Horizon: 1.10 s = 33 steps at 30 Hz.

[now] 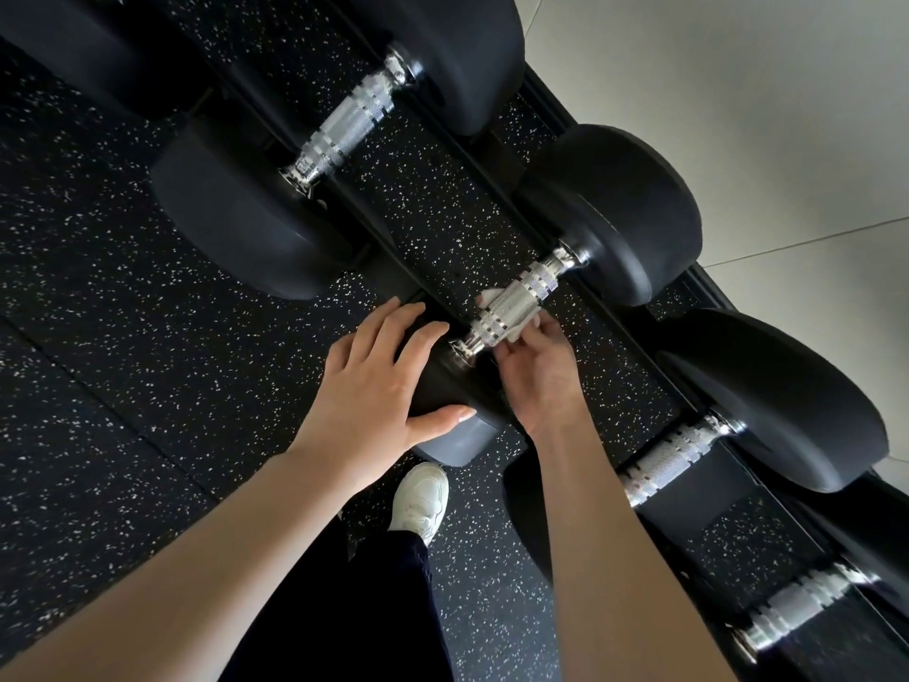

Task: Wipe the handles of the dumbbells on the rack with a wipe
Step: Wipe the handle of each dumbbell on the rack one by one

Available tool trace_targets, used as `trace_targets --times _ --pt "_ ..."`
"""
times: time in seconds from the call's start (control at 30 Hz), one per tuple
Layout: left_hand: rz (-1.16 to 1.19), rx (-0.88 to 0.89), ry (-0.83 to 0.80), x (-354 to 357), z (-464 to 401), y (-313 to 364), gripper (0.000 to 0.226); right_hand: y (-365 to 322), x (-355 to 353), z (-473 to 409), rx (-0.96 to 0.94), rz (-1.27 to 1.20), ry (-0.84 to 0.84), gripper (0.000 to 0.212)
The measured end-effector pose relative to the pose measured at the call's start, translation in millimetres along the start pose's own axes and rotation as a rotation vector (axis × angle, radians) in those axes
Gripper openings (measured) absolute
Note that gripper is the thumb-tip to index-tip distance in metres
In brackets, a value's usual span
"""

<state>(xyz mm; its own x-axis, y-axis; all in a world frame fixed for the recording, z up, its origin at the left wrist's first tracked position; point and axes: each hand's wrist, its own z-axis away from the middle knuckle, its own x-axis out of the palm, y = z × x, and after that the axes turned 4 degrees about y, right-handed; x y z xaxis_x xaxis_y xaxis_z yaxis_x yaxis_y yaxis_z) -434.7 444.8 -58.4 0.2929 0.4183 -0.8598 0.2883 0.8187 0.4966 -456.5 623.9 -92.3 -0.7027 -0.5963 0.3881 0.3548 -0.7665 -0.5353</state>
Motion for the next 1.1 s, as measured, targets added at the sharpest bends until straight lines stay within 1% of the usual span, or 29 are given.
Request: trace_targets --times 0.13,0.23,0.4,0.67,0.77,0.87,1.1 --pt "-0.003 0.002 0.013 0.6 0.3 -0.4 0.072 -1.5 1.4 1.2 -0.005 0.036 0.01 0.043" --pt "-0.001 -0.001 0.016 1.3 0.3 -0.1 0.071 0.6 1.9 6.8 0.002 0.058 -0.021 0.028" --pt "-0.001 0.001 0.014 1.7 0.3 -0.2 0.071 5.2 -3.8 14.8 -0.009 0.083 -0.06 0.014" --pt "0.0 0.003 0.016 1.5 0.8 -0.8 0.073 0.2 -10.7 18.1 0.031 0.076 -0.119 0.014" --pt "-0.002 0.007 0.021 1.7 0.9 -0.7 0.073 -1.2 -12.4 18.0 0.041 0.099 -0.121 0.019" --pt "-0.002 0.011 0.022 2.3 1.1 -1.3 0.072 -1.1 -16.2 17.9 0.043 0.215 -0.113 0.025" --pt "-0.006 0.01 0.01 1.8 0.6 -0.9 0.073 -0.2 -14.0 19.6 -0.003 0.556 -0.109 0.026"
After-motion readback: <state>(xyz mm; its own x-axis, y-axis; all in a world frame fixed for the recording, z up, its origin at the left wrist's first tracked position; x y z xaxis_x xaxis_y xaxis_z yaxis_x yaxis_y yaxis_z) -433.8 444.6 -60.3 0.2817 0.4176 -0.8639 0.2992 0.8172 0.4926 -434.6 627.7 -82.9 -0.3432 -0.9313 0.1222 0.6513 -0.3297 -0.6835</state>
